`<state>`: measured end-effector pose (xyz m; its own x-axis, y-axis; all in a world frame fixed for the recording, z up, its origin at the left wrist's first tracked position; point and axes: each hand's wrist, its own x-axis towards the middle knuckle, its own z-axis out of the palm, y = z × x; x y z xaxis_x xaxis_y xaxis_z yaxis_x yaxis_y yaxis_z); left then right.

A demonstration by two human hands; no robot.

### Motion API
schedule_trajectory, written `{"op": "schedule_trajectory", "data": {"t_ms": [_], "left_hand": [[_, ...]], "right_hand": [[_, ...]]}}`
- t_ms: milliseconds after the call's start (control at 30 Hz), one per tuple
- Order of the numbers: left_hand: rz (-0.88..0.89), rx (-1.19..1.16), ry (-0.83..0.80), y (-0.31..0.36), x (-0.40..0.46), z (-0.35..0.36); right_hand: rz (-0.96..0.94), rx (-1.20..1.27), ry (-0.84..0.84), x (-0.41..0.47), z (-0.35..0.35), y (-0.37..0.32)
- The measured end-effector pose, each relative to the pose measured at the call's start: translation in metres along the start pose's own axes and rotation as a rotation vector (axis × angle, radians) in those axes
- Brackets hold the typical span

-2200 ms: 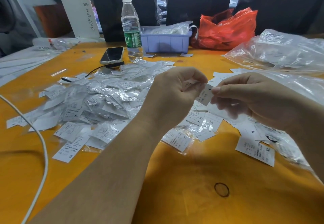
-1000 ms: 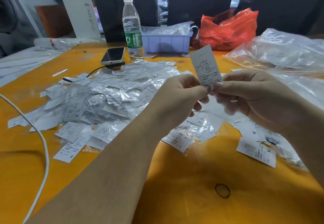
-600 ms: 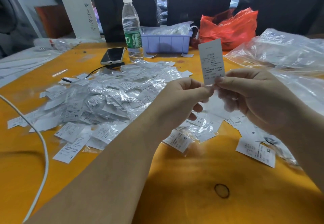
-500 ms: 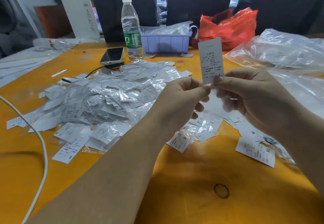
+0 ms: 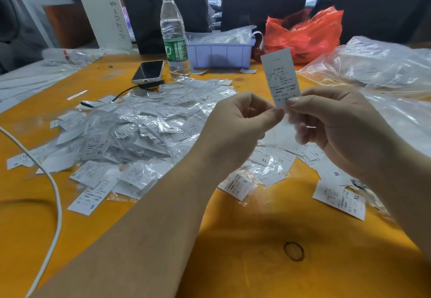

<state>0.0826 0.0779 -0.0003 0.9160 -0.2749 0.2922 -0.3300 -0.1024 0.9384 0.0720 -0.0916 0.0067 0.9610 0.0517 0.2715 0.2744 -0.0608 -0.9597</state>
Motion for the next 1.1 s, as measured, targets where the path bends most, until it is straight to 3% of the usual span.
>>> {"op": "schedule_trajectory", "data": {"t_ms": [667, 1100], "left_hand": [[0.047, 0.016, -0.047, 0.0021, -0.0007, -0.0028], [-0.020, -0.012, 0.051, 0.0037, 0.0008, -0.0051]], "right_hand": [[-0.047, -0.162, 0.116, -0.0048, 0.0043, -0.0032], [0.045, -0.032, -0.011, 0.0017, -0.0020, -0.0010]]}}
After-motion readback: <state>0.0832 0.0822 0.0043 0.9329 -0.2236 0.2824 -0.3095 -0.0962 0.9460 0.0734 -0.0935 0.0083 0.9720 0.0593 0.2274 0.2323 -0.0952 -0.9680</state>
